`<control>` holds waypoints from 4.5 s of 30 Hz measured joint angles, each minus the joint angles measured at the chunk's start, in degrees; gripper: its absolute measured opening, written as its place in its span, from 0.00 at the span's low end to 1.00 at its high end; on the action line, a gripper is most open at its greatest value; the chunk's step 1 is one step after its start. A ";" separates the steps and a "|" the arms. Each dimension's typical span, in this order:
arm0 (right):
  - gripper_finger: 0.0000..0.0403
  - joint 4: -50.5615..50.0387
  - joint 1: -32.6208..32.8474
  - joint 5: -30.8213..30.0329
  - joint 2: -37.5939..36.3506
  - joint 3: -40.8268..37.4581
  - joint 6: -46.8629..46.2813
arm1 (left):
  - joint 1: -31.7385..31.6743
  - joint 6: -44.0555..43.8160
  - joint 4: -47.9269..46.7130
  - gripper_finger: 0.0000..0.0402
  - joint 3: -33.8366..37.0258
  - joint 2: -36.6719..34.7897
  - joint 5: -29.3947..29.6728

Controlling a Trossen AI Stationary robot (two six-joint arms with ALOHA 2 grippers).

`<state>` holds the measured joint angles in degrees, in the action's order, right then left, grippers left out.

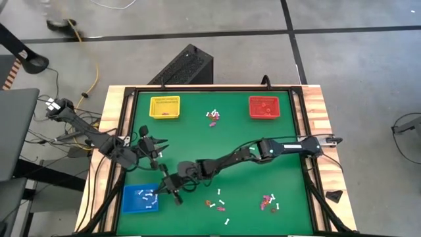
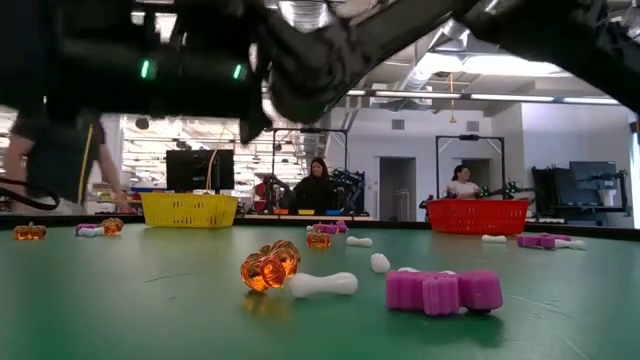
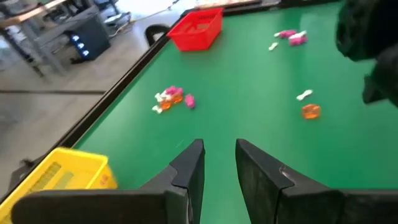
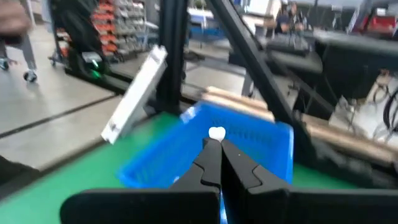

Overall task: Sort Halloween decoration
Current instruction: Put the white bone toy into the blue bin, then put the pink skeleton toy into the yellow bin

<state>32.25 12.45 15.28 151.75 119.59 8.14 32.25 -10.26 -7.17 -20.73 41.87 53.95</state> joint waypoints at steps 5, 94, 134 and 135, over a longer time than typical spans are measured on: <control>0.06 -0.87 -0.71 -0.16 3.18 4.26 -1.26 | -0.02 -0.55 0.01 0.20 0.00 0.00 0.55; 0.59 -74.98 -2.78 -19.45 -61.17 -71.80 -57.74 | -0.11 -0.75 2.38 0.20 0.00 -0.57 -1.03; 0.33 -73.61 -1.65 -21.75 -58.29 -53.53 -47.78 | -0.15 5.11 5.37 0.20 0.00 -0.55 -1.05; 0.36 -74.30 -1.31 -22.50 -57.83 -53.48 -48.78 | -0.15 5.11 5.37 0.20 0.00 -0.55 -1.05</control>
<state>-42.06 11.14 -7.22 93.92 66.11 -40.64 32.10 -5.15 -1.80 -20.73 41.32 52.90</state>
